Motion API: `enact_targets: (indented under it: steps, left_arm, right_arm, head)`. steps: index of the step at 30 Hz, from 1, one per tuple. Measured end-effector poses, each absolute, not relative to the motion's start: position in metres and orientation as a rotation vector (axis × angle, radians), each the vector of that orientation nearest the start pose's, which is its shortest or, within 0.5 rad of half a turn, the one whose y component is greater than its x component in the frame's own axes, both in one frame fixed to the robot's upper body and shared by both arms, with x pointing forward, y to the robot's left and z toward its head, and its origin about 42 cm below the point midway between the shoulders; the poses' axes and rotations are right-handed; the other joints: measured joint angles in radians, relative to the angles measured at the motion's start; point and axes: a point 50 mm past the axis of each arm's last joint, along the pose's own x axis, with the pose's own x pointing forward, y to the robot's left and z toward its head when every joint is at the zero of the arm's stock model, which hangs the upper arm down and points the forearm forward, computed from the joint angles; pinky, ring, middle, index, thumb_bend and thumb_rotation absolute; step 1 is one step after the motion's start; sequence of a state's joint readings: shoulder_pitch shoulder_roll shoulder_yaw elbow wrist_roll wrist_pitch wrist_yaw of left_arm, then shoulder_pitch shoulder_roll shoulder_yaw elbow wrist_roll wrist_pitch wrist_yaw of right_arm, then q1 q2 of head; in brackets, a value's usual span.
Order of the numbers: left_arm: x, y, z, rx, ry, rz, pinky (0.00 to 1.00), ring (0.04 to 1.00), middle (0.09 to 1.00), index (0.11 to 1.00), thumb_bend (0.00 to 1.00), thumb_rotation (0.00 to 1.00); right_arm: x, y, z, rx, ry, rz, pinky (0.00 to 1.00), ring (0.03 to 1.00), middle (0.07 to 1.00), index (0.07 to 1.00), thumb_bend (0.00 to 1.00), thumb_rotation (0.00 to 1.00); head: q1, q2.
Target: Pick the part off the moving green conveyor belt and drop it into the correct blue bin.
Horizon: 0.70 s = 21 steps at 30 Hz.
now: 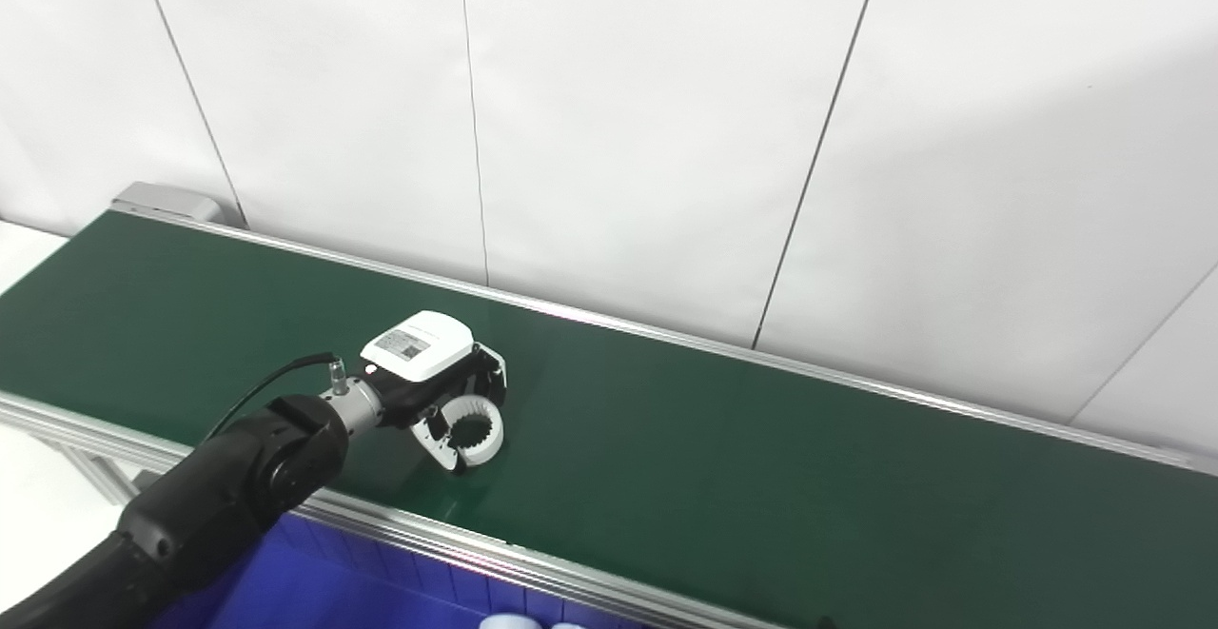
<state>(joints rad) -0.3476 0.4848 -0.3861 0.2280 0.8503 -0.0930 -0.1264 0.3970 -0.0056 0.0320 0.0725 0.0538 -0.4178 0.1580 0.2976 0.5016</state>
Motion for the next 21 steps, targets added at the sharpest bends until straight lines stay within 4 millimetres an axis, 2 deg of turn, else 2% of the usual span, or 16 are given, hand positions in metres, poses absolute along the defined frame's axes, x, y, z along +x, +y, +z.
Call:
enact_targets:
  steps: [4, 6, 8, 10, 16, 20, 21]
  left_arm:
    - [0.373, 0.270, 0.137, 1.401, -0.148, -0.466, 0.53, 0.457, 0.494, 0.491, 0.50, 0.00]
    - [0.367, 0.270, 0.142, 1.361, -0.148, -0.460, 0.49, 0.450, 0.506, 0.485, 0.50, 0.00]
    - [0.359, 0.269, 0.154, 1.313, -0.176, -0.444, 0.37, 0.441, 0.514, 0.497, 0.48, 0.00]
    - [0.353, 0.265, 0.168, 1.288, -0.206, -0.437, 0.35, 0.437, 0.508, 0.506, 0.48, 0.00]
    - [0.324, 0.257, 0.207, 1.250, -0.288, -0.400, 0.33, 0.403, 0.476, 0.521, 0.47, 0.00]
    - [0.300, 0.256, 0.222, 1.233, -0.337, -0.380, 0.35, 0.409, 0.469, 0.510, 0.48, 0.00]
    - [0.294, 0.256, 0.225, 1.224, -0.337, -0.372, 0.36, 0.410, 0.468, 0.509, 0.48, 0.00]
  right_arm:
    - [0.132, -0.217, 0.024, 0.036, 0.035, 0.068, 0.77, 0.810, 0.840, 0.939, 0.28, 0.95]
    - [0.133, -0.217, 0.024, 0.035, 0.033, 0.069, 0.77, 0.815, 0.843, 0.939, 0.29, 0.95]
    - [0.133, -0.217, 0.024, 0.035, 0.032, 0.069, 0.77, 0.815, 0.844, 0.940, 0.29, 0.95]
    - [0.133, -0.217, 0.024, 0.035, 0.034, 0.069, 0.77, 0.814, 0.842, 0.939, 0.28, 0.95]
    - [0.137, -0.217, 0.023, 0.031, 0.032, 0.064, 0.77, 0.808, 0.838, 0.924, 0.32, 0.96]
    - [0.138, -0.218, 0.020, 0.020, 0.043, 0.062, 0.76, 0.800, 0.831, 0.910, 0.38, 0.95]
    - [0.138, -0.218, 0.020, 0.020, 0.042, 0.061, 0.76, 0.799, 0.828, 0.905, 0.39, 0.94]
  head:
    - [0.002, -0.002]
    - [0.002, -0.003]
    - [0.003, -0.003]
    - [0.003, 0.000]
    - [-0.006, 0.012]
    - [-0.011, 0.017]
    - [-0.020, 0.032]
